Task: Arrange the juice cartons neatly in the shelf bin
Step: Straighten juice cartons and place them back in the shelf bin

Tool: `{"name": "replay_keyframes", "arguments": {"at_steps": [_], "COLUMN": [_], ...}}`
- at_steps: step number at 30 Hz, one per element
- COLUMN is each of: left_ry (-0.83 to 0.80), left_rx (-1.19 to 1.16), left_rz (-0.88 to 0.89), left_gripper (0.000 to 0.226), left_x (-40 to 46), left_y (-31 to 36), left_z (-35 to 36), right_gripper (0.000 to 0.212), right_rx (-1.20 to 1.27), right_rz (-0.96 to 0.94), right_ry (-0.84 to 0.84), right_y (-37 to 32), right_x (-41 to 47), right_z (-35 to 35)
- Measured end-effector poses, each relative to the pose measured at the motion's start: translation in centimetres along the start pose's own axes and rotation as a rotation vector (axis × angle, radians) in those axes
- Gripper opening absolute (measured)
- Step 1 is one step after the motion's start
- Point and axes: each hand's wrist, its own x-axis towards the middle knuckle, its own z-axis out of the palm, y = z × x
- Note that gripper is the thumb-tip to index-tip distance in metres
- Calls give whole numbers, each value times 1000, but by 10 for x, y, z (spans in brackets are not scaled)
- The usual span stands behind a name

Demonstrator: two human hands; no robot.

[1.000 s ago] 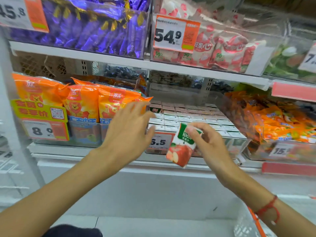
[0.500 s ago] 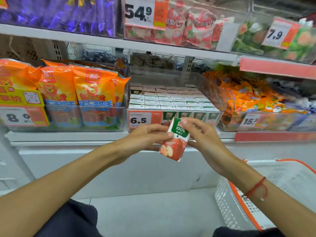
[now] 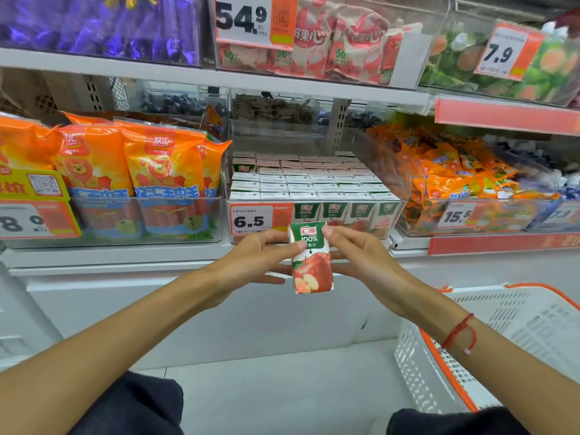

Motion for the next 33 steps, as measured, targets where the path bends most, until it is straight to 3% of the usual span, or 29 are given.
{"name": "replay_keyframes", "arguments": {"at_steps": [5,8,14,22,28,33], "left_ry": [39,52,66,75,174,152], "left_rx": [52,58,55,29,-77,-143], "left_rz": [4,-7,1,28,66,28], "left_gripper": [35,34,34,31,8,21], "left_x": [1,2,1,3,5,2], "left_y": [-4,-5,-7,-8,-10,-5], "left_z": [-1,-2,-4,-4,-5,2], "right_gripper": [30,37,35,45,39,42], "right_rx": [-36,-196,-216,-178,-197,-372], "right_rz": [103,134,117,124,25,-111], "right_ry": [-143,-226,-255,-136,86,141], "right_y": [-1,-1,1,2,2,2], "right_x": [0,-1,-4,-4,-4,-7], "right_z": [-4,-9,-11,-5,9,22]}}
